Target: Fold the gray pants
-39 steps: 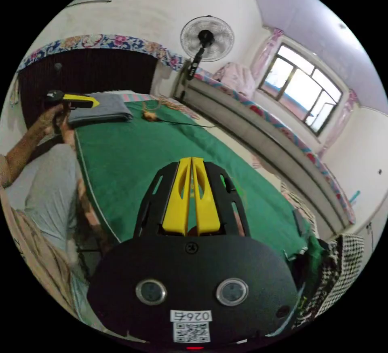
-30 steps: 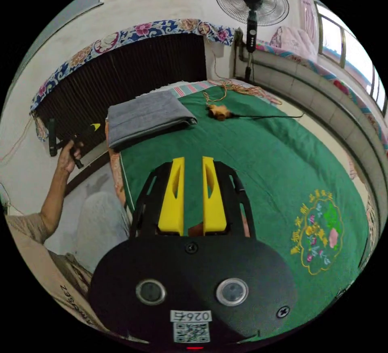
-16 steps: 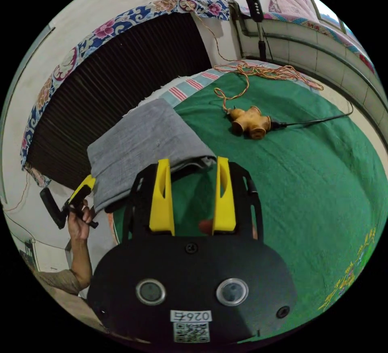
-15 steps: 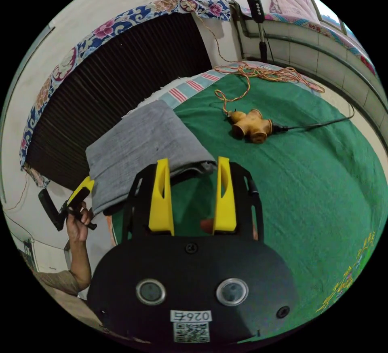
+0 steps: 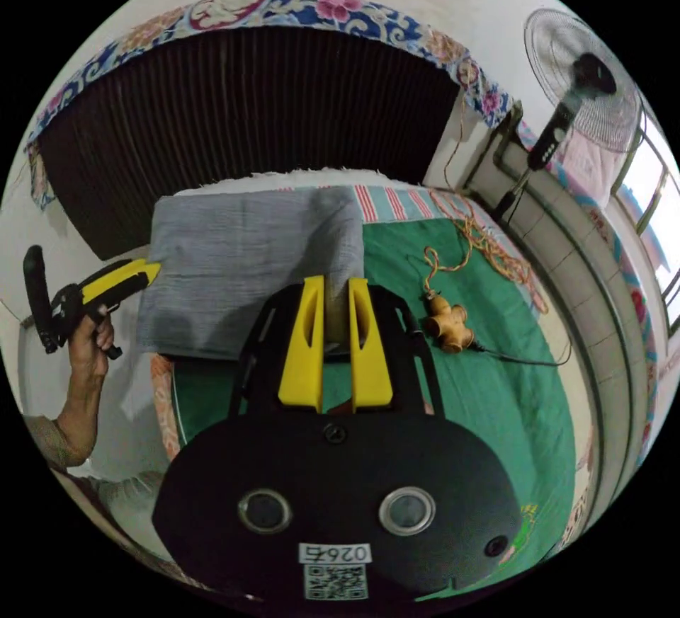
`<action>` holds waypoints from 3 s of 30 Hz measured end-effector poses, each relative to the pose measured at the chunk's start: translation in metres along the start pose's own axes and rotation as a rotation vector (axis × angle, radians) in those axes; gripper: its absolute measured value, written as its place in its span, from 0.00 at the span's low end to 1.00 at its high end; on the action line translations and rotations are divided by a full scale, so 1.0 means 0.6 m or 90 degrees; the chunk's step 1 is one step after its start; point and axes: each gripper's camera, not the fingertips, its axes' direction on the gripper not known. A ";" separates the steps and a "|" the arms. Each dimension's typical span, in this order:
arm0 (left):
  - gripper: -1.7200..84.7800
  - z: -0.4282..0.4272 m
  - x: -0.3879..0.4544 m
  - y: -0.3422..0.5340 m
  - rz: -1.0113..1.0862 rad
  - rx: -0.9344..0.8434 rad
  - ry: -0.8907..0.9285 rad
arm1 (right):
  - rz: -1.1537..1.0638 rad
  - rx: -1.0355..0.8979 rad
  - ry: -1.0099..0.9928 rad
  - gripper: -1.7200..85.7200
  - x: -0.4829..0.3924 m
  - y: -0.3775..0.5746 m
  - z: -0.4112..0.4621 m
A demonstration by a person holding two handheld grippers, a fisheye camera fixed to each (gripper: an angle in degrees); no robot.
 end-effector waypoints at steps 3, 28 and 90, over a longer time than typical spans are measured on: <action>0.02 -0.053 -0.026 -0.009 -0.039 0.036 0.057 | -0.054 0.053 0.016 0.03 -0.049 -0.002 -0.070; 0.02 -0.089 0.570 -0.129 0.090 -0.275 0.804 | 0.551 0.084 0.220 0.06 0.282 0.759 -0.591; 0.05 0.123 0.769 -0.274 0.018 -0.263 0.431 | 0.986 0.202 0.286 0.09 0.694 1.388 -1.106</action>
